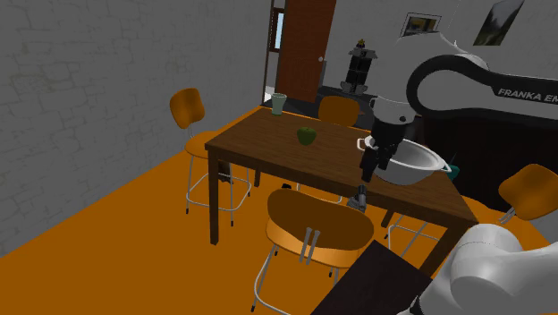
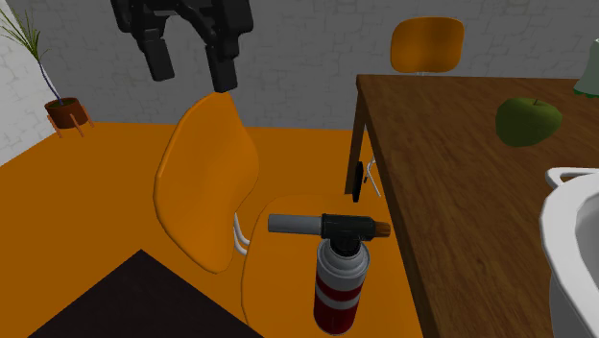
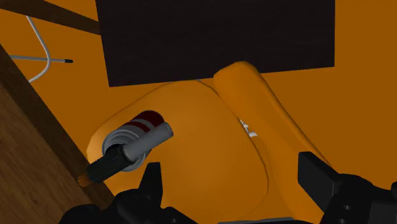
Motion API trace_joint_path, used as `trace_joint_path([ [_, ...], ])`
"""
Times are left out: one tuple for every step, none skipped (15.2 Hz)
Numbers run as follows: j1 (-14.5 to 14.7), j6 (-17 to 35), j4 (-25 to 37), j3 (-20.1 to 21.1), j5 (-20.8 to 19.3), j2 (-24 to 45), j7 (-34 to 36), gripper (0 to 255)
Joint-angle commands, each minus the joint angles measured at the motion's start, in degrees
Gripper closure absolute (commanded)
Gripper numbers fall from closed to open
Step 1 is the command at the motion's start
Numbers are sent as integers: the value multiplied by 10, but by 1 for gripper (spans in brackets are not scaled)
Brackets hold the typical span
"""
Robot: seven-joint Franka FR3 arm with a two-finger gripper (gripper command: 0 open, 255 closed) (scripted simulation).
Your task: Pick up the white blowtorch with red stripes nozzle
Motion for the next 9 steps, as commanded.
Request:
trace_joint_path([
  [0, 0, 0, 0, 0, 0, 0, 0],
  [-13, 18, -7, -3, 2, 11, 23, 0],
  [-27, 37, -15, -5, 4, 21, 45, 0],
  [-40, 55, -22, -8, 6, 32, 67, 0],
  [-53, 73, -28, -11, 8, 42, 89, 0],
  [-66, 92, -35, -15, 10, 53, 111, 0],
  [-79, 110, -42, -18, 12, 64, 132, 0],
  [-92, 128, -49, -21, 14, 74, 154, 0],
  [-105, 146, -55, -25, 16, 85, 175, 0],
])
